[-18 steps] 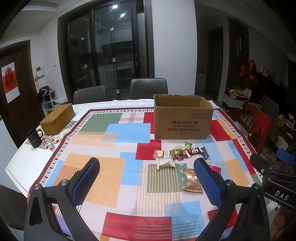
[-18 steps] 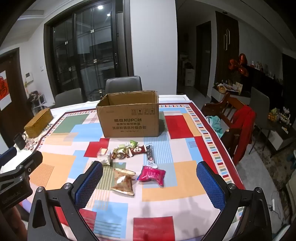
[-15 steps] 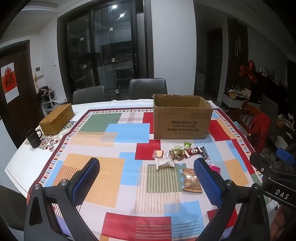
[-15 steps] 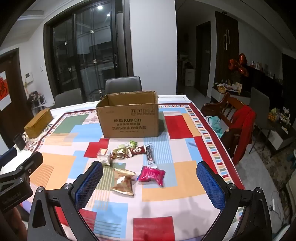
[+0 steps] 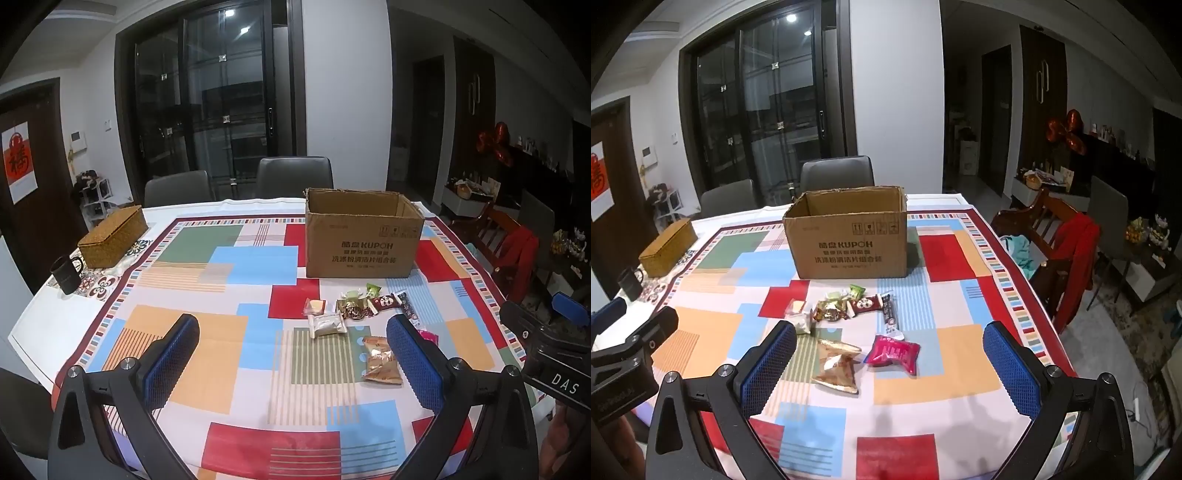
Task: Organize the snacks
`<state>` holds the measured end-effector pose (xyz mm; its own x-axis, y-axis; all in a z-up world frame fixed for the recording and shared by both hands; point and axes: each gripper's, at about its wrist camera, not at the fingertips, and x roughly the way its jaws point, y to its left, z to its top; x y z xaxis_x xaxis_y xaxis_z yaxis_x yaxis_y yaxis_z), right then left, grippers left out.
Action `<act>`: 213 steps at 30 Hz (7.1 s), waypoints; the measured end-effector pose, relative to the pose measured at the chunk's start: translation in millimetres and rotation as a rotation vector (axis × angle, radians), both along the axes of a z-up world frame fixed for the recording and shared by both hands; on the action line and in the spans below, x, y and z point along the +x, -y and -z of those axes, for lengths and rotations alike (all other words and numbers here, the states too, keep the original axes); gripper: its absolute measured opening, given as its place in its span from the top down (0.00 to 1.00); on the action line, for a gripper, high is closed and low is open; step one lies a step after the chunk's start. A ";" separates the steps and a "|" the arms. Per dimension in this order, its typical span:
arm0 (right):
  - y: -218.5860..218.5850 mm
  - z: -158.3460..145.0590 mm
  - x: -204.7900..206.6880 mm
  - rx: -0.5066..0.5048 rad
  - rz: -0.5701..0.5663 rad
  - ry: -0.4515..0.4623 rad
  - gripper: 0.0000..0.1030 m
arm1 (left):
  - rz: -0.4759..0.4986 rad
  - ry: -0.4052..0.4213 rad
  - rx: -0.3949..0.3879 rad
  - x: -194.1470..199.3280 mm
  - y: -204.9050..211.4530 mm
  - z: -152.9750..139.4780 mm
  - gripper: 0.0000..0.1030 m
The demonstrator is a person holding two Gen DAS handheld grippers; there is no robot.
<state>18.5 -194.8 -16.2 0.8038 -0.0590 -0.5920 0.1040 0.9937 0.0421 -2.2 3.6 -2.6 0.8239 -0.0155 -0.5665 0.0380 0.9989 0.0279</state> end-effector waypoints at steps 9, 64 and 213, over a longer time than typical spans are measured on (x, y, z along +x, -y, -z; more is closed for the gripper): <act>4.1 -9.7 -1.1 -0.004 0.007 0.011 0.01 | -0.002 0.004 -0.003 0.1 0.4 -1.8 0.00; 13.1 -8.2 -2.8 -0.004 0.019 0.006 0.01 | 0.015 0.005 0.005 4.6 12.8 -4.5 0.00; 3.8 15.9 156.8 -0.018 -0.190 0.018 0.59 | 0.123 -0.021 -0.002 179.8 49.9 17.0 0.59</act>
